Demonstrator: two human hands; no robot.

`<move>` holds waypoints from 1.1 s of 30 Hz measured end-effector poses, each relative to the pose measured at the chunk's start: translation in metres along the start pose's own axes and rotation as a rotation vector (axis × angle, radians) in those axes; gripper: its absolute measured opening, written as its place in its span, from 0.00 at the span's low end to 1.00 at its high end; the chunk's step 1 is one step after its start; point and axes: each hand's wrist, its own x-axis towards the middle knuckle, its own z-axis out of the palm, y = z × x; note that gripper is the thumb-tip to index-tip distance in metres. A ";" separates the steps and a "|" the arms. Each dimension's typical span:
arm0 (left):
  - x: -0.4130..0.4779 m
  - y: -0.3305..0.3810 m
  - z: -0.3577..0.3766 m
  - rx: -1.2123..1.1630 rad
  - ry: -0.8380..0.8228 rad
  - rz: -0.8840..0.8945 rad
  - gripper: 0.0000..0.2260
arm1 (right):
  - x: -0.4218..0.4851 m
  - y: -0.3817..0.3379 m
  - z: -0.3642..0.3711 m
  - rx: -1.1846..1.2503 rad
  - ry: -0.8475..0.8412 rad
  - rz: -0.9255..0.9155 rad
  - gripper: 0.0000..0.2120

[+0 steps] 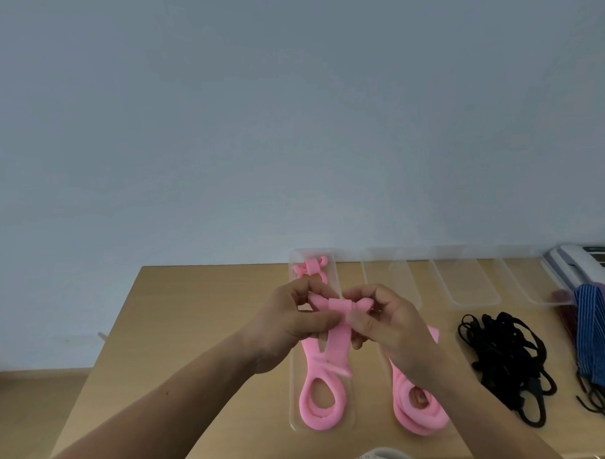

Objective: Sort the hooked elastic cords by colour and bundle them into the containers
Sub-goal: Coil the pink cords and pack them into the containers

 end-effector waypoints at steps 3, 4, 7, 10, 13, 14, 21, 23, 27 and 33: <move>-0.002 -0.005 0.000 0.089 0.011 0.038 0.11 | 0.001 0.000 0.001 0.033 0.025 0.077 0.18; -0.002 -0.005 0.000 0.111 0.005 0.051 0.11 | 0.002 0.000 0.002 0.023 0.021 0.095 0.19; -0.001 -0.004 0.002 0.118 -0.009 0.075 0.13 | 0.003 -0.002 0.000 -0.012 0.018 0.095 0.18; 0.000 -0.002 0.001 0.169 -0.017 0.037 0.23 | 0.002 -0.005 0.000 -0.057 0.022 0.046 0.16; 0.001 0.002 0.000 0.250 -0.043 0.007 0.20 | 0.001 -0.007 -0.001 -0.067 0.013 0.014 0.16; 0.001 0.003 -0.001 0.275 -0.053 0.011 0.16 | 0.001 -0.007 -0.002 -0.067 0.008 0.006 0.15; -0.001 0.007 -0.002 0.346 -0.092 0.001 0.10 | 0.002 -0.004 -0.003 -0.055 -0.015 0.025 0.17; 0.000 0.008 -0.001 0.336 -0.073 -0.004 0.11 | 0.002 -0.004 -0.003 -0.046 -0.019 0.015 0.18; 0.000 0.011 -0.002 0.225 -0.069 -0.025 0.13 | 0.001 -0.007 0.001 -0.065 -0.059 -0.024 0.16; -0.004 0.013 -0.003 0.136 -0.066 0.047 0.13 | -0.003 -0.012 0.005 0.005 -0.076 -0.037 0.17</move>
